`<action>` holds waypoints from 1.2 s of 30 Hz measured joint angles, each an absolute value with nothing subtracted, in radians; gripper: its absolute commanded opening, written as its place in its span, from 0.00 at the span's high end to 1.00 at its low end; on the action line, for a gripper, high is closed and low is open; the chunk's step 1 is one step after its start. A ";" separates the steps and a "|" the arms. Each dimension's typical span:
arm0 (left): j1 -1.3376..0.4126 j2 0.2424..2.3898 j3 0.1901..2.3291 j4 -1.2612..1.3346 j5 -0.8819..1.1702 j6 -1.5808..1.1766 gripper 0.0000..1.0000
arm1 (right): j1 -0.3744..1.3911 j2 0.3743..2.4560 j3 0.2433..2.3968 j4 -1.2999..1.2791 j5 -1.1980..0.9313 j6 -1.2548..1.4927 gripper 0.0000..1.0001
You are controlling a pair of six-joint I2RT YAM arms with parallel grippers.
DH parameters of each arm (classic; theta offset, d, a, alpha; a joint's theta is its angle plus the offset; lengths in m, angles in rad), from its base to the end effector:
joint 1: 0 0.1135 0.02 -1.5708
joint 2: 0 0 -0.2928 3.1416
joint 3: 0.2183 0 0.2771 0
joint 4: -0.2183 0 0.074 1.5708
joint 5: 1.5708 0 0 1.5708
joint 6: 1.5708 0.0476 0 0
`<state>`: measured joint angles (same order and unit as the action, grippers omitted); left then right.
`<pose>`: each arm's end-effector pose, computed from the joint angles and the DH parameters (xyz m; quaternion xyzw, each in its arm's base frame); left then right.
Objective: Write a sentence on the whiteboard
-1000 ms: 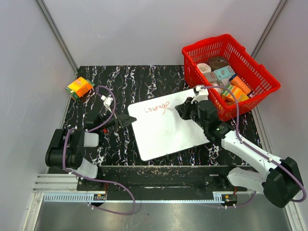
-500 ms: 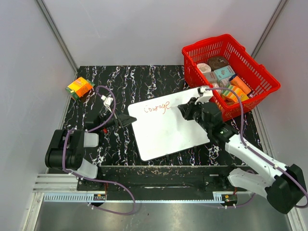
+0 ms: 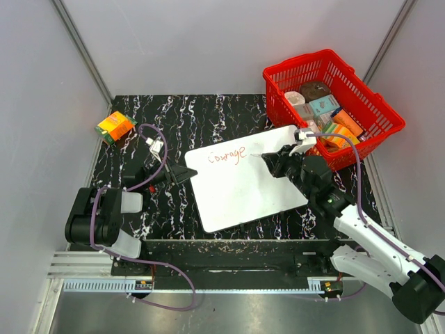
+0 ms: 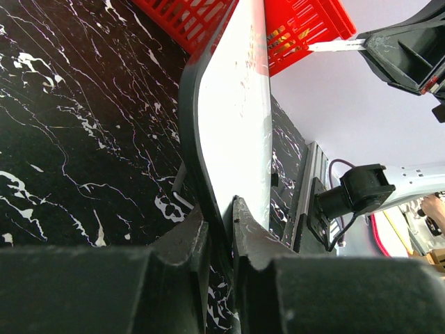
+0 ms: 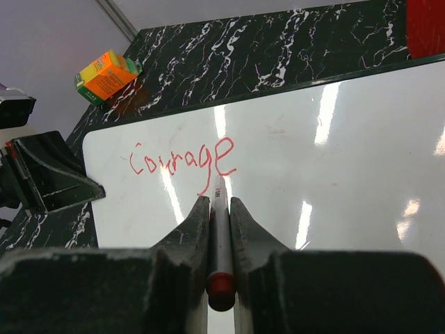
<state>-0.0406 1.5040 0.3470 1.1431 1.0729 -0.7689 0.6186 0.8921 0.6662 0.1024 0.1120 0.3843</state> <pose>0.2590 -0.0524 0.1807 0.1174 0.6997 -0.5722 0.4115 0.1934 0.1312 0.3244 -0.0506 0.7474 0.2810 0.5999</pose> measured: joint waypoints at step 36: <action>-0.045 1.484 0.347 1.100 1.066 -0.746 1.00 | 0.605 1.021 0.737 0.078 0.229 0.359 1.00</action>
